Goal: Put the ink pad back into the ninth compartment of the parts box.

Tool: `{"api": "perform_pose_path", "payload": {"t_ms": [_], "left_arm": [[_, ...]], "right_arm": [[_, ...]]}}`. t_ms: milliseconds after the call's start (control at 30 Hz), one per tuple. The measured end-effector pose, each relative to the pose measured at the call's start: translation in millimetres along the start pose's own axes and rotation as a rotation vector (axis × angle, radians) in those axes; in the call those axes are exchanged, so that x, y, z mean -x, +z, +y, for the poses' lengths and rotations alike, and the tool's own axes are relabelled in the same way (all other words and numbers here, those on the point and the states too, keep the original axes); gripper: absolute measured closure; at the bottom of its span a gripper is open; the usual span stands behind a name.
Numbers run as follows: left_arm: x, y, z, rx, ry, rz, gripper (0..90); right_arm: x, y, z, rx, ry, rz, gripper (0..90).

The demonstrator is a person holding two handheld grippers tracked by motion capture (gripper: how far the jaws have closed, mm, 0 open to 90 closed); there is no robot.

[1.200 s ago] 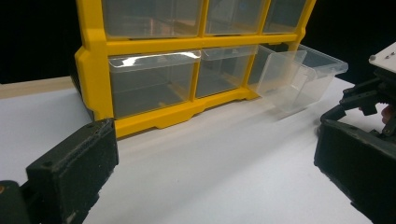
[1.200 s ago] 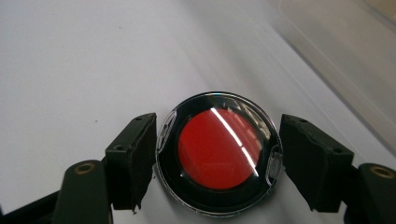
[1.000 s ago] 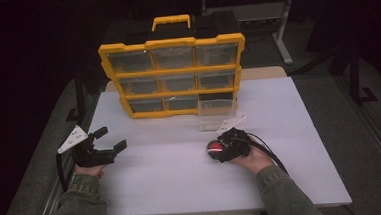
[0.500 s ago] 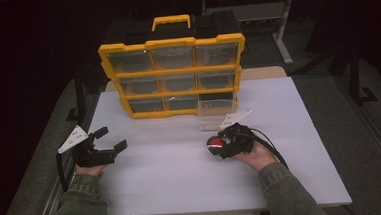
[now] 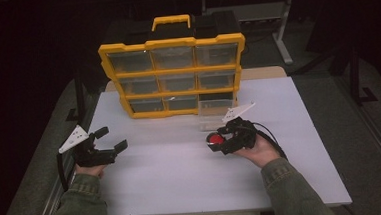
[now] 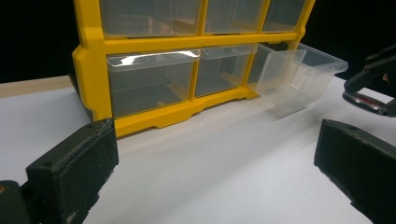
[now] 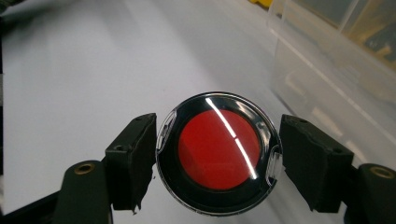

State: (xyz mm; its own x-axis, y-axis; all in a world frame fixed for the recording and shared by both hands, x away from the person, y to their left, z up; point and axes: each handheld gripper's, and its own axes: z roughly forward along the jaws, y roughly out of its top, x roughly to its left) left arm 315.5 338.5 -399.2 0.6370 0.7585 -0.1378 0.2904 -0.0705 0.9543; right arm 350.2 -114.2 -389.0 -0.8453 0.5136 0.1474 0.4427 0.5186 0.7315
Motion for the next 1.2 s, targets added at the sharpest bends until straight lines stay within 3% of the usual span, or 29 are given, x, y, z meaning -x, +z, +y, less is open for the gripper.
{"api": "perform_pose_path", "payload": {"t_ms": [667, 1200], "left_arm": [[0.1, 0.3, 0.4, 0.006, -0.001, -0.004, 0.0], [-0.6, 0.5, 0.2, 0.002, -0.004, -0.003, 0.0]], "right_arm": [[6.1, -23.1, 33.8, 0.059, -0.008, -0.017, 28.6], [21.8, -35.1, 51.2, 0.058, -0.002, -0.062, 28.6]]}}
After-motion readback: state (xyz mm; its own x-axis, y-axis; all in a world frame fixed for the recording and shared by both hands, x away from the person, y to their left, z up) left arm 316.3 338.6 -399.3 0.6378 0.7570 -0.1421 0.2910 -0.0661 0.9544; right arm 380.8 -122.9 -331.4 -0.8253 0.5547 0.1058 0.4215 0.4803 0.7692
